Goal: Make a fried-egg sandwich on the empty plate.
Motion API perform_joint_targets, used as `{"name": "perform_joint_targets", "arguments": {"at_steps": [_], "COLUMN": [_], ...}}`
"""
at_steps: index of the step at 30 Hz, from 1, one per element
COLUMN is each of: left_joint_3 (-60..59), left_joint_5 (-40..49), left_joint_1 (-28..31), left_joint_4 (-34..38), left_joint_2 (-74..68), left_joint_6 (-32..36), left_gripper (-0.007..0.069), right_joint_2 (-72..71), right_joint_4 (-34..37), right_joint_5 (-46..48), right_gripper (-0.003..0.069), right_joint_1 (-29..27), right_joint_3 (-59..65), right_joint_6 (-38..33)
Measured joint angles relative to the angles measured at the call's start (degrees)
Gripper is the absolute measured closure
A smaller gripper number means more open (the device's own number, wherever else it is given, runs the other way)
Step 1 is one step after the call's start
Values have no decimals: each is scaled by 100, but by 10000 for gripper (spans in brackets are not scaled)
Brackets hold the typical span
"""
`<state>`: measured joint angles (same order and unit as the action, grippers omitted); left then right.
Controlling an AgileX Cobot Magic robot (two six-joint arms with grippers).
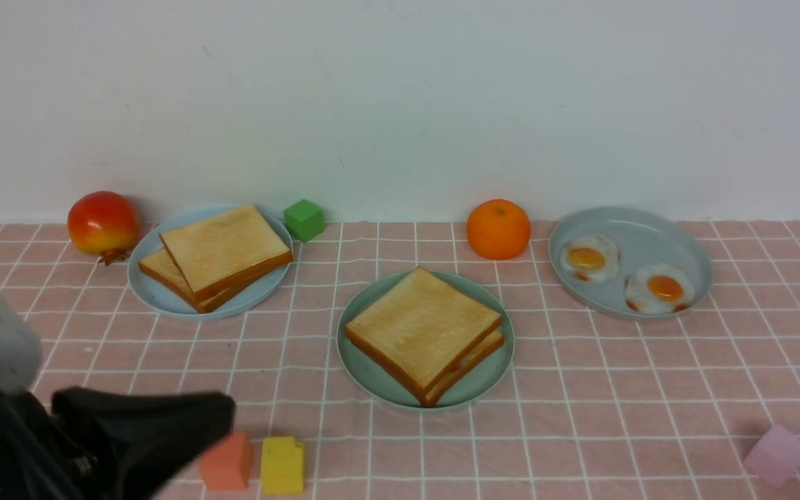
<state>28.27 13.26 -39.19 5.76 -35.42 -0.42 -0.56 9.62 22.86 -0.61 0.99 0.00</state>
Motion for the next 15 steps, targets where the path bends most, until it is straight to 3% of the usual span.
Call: {"name": "perform_joint_targets", "arguments": {"at_steps": [4,5,7,13,15], "left_joint_3": [-634,-676,-1289,-2447,-2744], "left_joint_5": [-254,-254,-167,419,582], "left_joint_1": [1162,1232,2140,3447,3631], "left_joint_4": [-289,-289,-312,-134,-57], "left_joint_2": [925,1056,1966,3453,3565], "left_joint_6": [-391,-425,-567,-605,-605], "left_gripper": [638,638,638,638,638], "right_joint_2": [0,0,0,0,0], "right_joint_4": [0,0,0,0,0], "right_joint_5": [0,0,0,7,7], "right_gripper": [652,652,652,652,651], "right_joint_1": [0,0,0,0,0], "right_joint_3": [0,0,0,0,0], "right_joint_6": [0,0,0,0,0]}}
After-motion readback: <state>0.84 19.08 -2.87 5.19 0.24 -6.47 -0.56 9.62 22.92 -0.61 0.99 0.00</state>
